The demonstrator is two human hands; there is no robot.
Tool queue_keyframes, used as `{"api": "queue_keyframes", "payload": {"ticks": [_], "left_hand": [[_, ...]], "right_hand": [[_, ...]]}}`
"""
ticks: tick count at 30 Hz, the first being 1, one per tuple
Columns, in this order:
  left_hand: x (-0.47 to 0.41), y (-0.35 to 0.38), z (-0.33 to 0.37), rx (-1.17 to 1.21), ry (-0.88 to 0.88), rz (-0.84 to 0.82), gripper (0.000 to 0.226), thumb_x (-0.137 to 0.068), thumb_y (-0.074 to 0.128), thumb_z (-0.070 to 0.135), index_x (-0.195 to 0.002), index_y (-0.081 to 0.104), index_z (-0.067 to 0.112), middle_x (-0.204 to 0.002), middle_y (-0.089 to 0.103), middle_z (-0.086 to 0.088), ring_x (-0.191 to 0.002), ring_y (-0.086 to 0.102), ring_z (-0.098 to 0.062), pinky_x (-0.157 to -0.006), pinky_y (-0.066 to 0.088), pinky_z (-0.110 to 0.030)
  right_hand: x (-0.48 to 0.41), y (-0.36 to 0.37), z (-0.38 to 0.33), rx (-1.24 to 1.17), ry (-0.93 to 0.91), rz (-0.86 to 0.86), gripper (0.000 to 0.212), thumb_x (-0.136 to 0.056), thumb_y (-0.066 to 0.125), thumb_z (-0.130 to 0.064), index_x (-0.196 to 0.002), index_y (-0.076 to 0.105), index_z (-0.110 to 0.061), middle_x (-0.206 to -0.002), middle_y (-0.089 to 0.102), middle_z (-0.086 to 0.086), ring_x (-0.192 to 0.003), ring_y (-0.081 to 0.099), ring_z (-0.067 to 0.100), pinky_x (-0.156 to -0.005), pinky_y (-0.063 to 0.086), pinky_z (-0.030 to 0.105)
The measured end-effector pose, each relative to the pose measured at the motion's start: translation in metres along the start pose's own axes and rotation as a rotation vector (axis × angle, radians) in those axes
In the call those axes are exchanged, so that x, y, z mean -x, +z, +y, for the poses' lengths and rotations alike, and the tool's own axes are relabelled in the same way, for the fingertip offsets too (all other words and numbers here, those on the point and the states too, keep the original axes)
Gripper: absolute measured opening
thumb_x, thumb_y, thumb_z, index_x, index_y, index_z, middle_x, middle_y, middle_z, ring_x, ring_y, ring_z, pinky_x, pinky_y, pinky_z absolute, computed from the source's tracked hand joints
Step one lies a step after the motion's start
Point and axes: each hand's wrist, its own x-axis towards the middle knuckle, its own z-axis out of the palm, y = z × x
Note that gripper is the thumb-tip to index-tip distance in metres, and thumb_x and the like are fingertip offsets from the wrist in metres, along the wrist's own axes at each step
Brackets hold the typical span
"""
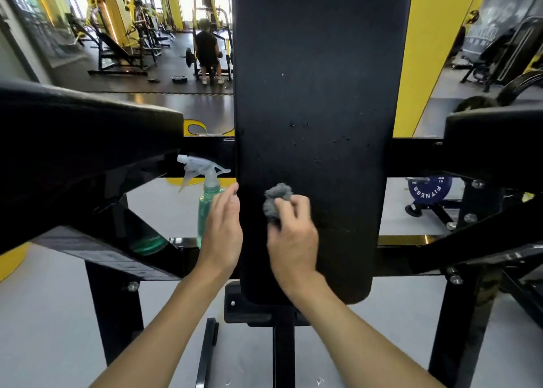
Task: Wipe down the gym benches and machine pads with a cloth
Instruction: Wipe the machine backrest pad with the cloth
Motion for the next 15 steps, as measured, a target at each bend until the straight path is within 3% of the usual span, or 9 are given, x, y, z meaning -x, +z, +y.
{"api": "queue_keyframes", "payload": {"ticks": [3,6,10,12,15], "left_hand": [[-0.004,-0.003,0.008,0.024,-0.024,0.005,0.046,-0.103,0.031,0.038,-0.142,0.048,0.021,-0.144,0.050,0.000,-0.133,0.046,-0.011,-0.116,0.036,-0.041],[-0.013,-0.008,0.022,0.011,-0.009,0.017,0.065,-0.089,0.030,0.052,-0.145,0.046,0.024,-0.145,0.050,0.004,-0.135,0.045,-0.010,-0.117,0.035,-0.043],[-0.030,-0.003,0.050,-0.009,0.109,0.017,0.066,-0.091,0.030,0.050,-0.151,0.039,0.024,-0.152,0.042,0.012,-0.141,0.035,-0.003,-0.120,0.027,-0.033],[-0.036,0.000,0.058,-0.013,0.115,0.032,0.065,-0.093,0.031,0.050,-0.152,0.037,0.024,-0.153,0.040,0.011,-0.141,0.034,-0.005,-0.119,0.027,-0.032],[-0.041,-0.003,0.058,0.015,0.083,0.025,0.070,-0.092,0.030,0.058,-0.153,0.034,0.023,-0.152,0.042,0.008,-0.141,0.037,-0.010,-0.119,0.029,-0.040]], "right_hand": [[-0.017,0.017,-0.029,0.050,-0.225,-0.097,0.012,-0.081,0.070,-0.005,-0.083,0.059,-0.010,-0.087,0.051,0.006,-0.056,0.048,0.019,-0.043,0.041,0.030],[-0.029,-0.012,0.002,0.111,-0.306,-0.159,0.012,-0.077,0.069,-0.003,-0.084,0.060,-0.009,-0.089,0.053,0.008,-0.058,0.051,0.024,-0.045,0.042,0.035],[-0.053,-0.077,0.078,0.146,0.008,0.061,0.021,-0.080,0.070,0.001,-0.098,0.062,-0.004,-0.102,0.053,0.011,-0.076,0.058,0.032,-0.060,0.044,0.030],[-0.063,-0.093,0.095,0.146,0.193,0.147,0.023,-0.082,0.067,0.004,-0.105,0.062,0.000,-0.105,0.052,0.012,-0.084,0.056,0.027,-0.069,0.034,0.020],[-0.070,-0.082,0.083,0.110,0.293,0.231,0.026,-0.081,0.066,0.005,-0.107,0.063,0.001,-0.109,0.054,0.014,-0.086,0.049,0.015,-0.071,0.028,0.014]]}}
